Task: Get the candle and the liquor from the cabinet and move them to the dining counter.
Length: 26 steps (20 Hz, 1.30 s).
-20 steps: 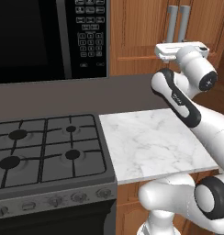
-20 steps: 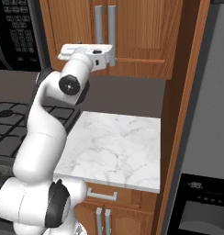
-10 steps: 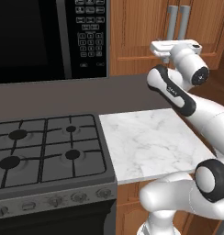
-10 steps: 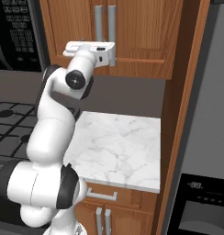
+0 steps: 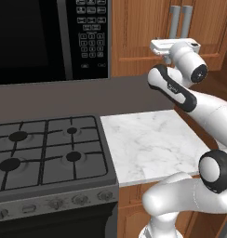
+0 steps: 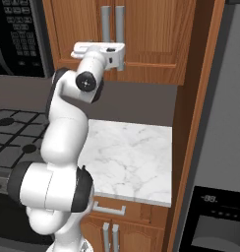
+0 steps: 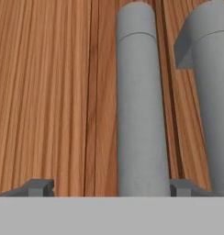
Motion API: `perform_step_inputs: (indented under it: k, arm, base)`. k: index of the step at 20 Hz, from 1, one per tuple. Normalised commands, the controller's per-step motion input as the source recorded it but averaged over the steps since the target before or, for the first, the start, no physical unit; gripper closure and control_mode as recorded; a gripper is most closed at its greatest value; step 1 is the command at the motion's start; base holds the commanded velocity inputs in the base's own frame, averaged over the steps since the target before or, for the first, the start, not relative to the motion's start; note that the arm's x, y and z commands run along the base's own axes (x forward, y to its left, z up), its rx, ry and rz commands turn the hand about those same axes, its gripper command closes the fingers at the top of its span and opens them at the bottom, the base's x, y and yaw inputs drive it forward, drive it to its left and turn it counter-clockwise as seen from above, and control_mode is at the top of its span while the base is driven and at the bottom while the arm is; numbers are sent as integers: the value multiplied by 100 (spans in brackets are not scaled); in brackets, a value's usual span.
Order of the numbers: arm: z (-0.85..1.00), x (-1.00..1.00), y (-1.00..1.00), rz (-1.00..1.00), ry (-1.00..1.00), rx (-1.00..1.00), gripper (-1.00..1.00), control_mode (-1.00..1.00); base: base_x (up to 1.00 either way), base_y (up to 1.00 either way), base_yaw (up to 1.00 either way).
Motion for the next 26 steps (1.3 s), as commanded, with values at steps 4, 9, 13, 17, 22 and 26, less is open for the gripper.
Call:
perform_step_inputs:
  k: [4, 9, 13, 17, 22, 26]
  arm:
    - [0, 21, -8, 2, 0, 0, -100, -100]
    - [0, 14, -9, 3, 0, 0, -100, -100]
    - [0, 2, -13, 0, 0, 0, -100, -100]
    - [0, 0, -17, 0, 0, 0, -100, -100]
    - [0, 0, -23, 0, 0, 0, -100, -100]
    - [0, 0, -19, 0, 0, 0, -100, -100]
  base:
    - [0, 0, 0]
    - [0, 0, 0]
    - [0, 0, 0]
    - [0, 0, 0]
    - [0, 0, 0]
    - [0, 0, 0]
